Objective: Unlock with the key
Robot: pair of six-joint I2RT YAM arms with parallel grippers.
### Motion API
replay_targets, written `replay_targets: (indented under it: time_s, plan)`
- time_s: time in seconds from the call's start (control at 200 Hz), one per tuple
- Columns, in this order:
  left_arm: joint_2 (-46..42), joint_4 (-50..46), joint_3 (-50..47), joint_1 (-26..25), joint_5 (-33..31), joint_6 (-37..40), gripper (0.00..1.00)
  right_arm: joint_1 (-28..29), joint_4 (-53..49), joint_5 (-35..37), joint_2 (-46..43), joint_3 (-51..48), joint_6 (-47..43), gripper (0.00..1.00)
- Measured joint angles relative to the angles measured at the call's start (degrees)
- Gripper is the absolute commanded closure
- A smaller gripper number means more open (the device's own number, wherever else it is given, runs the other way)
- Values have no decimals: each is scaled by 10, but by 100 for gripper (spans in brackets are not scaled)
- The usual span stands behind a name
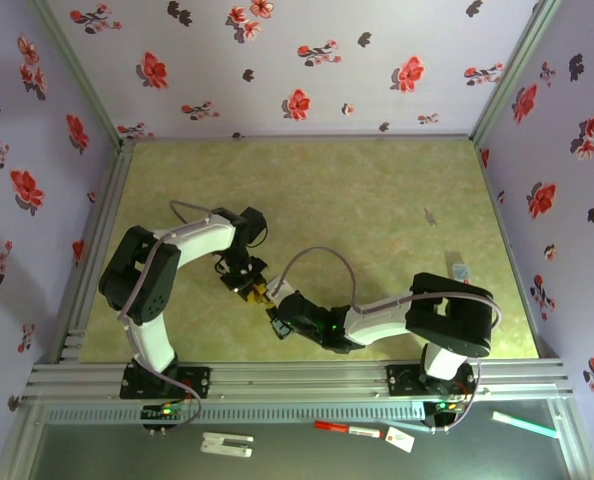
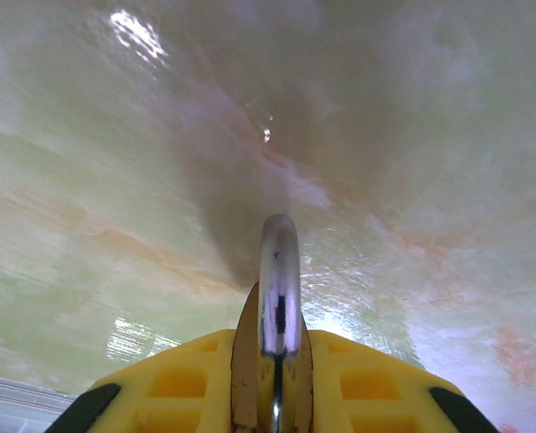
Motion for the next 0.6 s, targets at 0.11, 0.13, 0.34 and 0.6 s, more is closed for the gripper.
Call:
replay_targets:
  time_s: [0.11,0.13,0.34,0.6]
  plan:
    - [0,0,0,0,0,0,100,0,0,-2,1,0,0,100]
    - [0,0,0,0,0,0,100,0,0,-2,1,1,0,100]
    - [0,-1,2,1,-5,0,100,0,0,-2,15,11,0,100]
    - [0,-1,6,1,-17,-13,100,3,-3,13,28,25,0,100]
